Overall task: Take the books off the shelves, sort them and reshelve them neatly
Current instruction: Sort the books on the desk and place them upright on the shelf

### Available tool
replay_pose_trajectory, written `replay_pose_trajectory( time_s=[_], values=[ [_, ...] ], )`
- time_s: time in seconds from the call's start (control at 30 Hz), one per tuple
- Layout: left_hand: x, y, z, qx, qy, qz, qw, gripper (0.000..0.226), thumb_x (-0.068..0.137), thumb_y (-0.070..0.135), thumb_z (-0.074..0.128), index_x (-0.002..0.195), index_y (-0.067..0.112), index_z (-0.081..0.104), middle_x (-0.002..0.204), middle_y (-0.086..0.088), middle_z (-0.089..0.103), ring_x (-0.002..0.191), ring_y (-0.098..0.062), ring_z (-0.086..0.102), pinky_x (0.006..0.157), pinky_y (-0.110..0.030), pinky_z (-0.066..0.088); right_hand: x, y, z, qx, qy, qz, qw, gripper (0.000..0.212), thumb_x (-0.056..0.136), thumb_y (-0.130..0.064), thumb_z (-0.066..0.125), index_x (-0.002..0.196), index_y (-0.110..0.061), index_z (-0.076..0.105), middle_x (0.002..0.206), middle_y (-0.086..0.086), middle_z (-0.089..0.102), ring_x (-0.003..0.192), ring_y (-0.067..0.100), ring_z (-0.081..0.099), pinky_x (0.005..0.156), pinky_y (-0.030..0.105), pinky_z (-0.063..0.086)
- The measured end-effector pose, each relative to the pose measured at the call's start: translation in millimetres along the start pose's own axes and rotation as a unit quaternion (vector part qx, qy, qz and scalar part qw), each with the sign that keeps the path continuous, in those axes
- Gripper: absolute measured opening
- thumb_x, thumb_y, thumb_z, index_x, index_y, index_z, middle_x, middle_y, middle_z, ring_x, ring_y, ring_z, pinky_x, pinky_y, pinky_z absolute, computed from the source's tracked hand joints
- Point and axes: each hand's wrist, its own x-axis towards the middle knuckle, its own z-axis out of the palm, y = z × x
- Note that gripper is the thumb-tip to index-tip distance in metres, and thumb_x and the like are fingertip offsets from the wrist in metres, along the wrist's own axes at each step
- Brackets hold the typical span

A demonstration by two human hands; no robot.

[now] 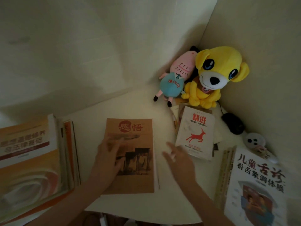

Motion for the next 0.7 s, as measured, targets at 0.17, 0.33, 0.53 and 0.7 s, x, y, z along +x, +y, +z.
replay_pose_trajectory(
  time_s=[0.17, 0.33, 0.53, 0.7],
  values=[
    [32.9, 86.6, 15.7, -0.112, -0.137, 0.059, 0.982, 0.061, 0.093, 0.026, 0.055, 0.145, 0.036, 0.024, 0.151, 0.003, 0.021, 0.139, -0.013, 0.024, 0.112, -0.025, 0.017, 43.0, 60.8, -54.6, 0.079, 0.129, 0.214, 0.965, 0.065, 0.092, -0.03, 0.06, 0.148, -0.021, 0.028, 0.148, 0.015, 0.028, 0.134, 0.035, 0.03, 0.108, 0.051, 0.03],
    [66.7, 127.9, 43.8, -0.258, -0.307, -0.001, 0.916, 0.073, 0.093, 0.027, 0.057, 0.149, 0.034, 0.012, 0.156, 0.002, 0.02, 0.14, -0.015, 0.024, 0.114, -0.036, 0.026, 53.8, 86.3, -61.2, 0.147, 0.065, 0.278, 0.947, 0.072, 0.092, -0.028, 0.061, 0.15, -0.014, 0.02, 0.143, 0.021, 0.031, 0.125, 0.04, 0.041, 0.103, 0.049, 0.037],
    [79.6, 149.6, 66.9, -0.389, -0.351, -0.046, 0.851, 0.069, 0.085, 0.01, 0.06, 0.144, 0.027, 0.029, 0.136, 0.01, 0.048, 0.124, -0.009, 0.046, 0.1, -0.024, 0.044, 53.1, 98.2, -53.8, 0.168, 0.059, 0.26, 0.949, 0.059, 0.087, -0.027, 0.066, 0.138, -0.015, 0.04, 0.128, 0.015, 0.056, 0.115, 0.034, 0.054, 0.098, 0.055, 0.045],
    [75.7, 152.8, 75.3, -0.397, -0.271, -0.08, 0.874, 0.062, 0.091, 0.004, 0.056, 0.144, 0.019, 0.028, 0.134, -0.004, 0.053, 0.121, -0.02, 0.053, 0.1, -0.034, 0.046, 40.1, 92.2, -59.6, 0.212, 0.058, 0.216, 0.951, 0.068, 0.086, -0.02, 0.07, 0.143, -0.013, 0.034, 0.126, 0.01, 0.06, 0.108, 0.027, 0.061, 0.09, 0.039, 0.051]
  ],
)
